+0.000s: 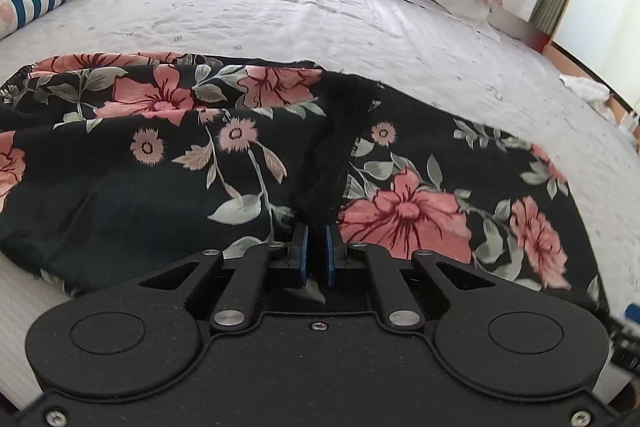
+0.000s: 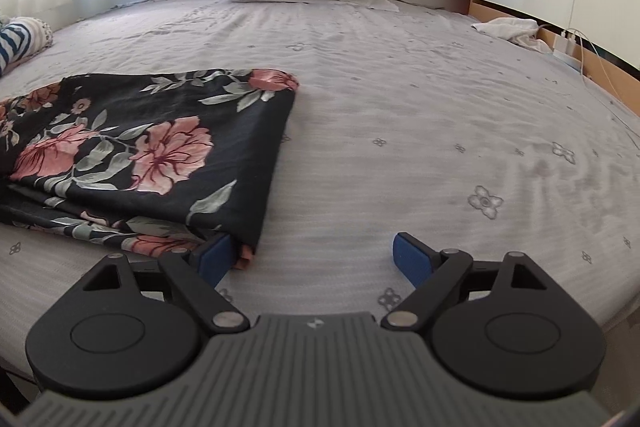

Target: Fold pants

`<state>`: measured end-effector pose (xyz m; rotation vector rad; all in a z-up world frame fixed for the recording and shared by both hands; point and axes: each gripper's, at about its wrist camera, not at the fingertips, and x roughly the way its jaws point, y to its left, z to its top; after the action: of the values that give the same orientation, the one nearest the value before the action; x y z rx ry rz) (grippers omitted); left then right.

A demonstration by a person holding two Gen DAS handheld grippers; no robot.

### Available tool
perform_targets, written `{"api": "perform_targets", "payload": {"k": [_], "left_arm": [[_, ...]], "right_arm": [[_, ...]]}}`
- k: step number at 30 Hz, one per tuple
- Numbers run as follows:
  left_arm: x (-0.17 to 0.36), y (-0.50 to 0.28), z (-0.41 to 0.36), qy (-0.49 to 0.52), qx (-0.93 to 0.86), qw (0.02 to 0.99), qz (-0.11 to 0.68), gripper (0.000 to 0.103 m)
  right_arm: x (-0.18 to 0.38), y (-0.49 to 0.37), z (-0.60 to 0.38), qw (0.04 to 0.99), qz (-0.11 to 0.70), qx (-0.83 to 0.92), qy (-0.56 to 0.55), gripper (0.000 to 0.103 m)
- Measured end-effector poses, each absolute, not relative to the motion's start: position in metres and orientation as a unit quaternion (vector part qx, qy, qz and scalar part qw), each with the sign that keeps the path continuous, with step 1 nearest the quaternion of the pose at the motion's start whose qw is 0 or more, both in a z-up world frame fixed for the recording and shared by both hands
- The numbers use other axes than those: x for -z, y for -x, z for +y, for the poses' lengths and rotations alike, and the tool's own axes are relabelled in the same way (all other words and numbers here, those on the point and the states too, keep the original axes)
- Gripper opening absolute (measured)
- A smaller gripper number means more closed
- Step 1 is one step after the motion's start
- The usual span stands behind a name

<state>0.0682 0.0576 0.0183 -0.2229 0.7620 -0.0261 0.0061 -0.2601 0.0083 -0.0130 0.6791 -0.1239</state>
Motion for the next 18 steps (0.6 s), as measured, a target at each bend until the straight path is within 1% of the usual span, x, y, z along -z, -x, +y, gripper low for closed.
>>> {"api": "perform_targets", "payload": {"k": [3, 6, 14, 18], "left_arm": [[-0.018, -0.064, 0.054, 0.09, 0.014, 0.925, 0.369, 0.01], [-0.018, -0.062, 0.057, 0.093, 0.016, 0.923, 0.372, 0.011], [-0.017, -0.049, 0.056, 0.067, 0.024, 0.926, 0.371, 0.011], [-0.018, -0.046, 0.06, 0.074, 0.028, 0.925, 0.371, 0.011]], "right_arm": [[-0.01, -0.007, -0.264, 0.941, 0.334, 0.062, -0.004, 0.092], [-0.013, -0.004, -0.263, 0.943, 0.328, 0.057, -0.004, 0.092], [-0.03, 0.0, -0.261, 0.95, 0.307, 0.046, -0.011, 0.092], [-0.039, 0.0, -0.262, 0.953, 0.301, 0.039, -0.023, 0.093]]}}
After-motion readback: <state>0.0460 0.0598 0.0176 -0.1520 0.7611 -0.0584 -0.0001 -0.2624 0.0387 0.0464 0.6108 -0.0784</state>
